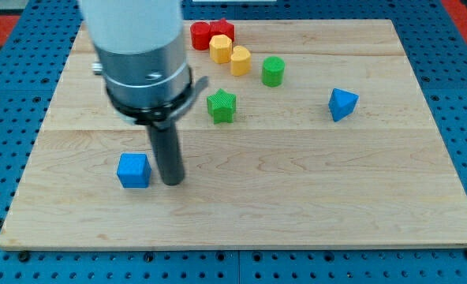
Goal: Move blue cube left side of the green star
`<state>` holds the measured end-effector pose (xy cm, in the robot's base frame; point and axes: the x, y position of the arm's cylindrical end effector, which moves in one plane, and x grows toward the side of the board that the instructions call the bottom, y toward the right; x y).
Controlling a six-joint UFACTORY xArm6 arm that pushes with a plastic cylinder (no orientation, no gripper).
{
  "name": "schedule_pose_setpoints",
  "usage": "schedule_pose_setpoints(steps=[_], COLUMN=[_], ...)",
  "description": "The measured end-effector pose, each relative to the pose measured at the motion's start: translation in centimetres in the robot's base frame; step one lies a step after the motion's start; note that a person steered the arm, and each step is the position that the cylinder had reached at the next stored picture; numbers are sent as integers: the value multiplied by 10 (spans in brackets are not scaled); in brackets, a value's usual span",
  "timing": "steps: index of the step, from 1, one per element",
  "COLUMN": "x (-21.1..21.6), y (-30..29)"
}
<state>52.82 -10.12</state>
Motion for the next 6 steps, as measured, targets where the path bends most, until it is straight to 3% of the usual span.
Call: schedule_pose_setpoints(steps=[1, 2, 4, 5, 6], x=[28, 18, -85, -73, -73], y=[-16, -63, 18, 76, 91])
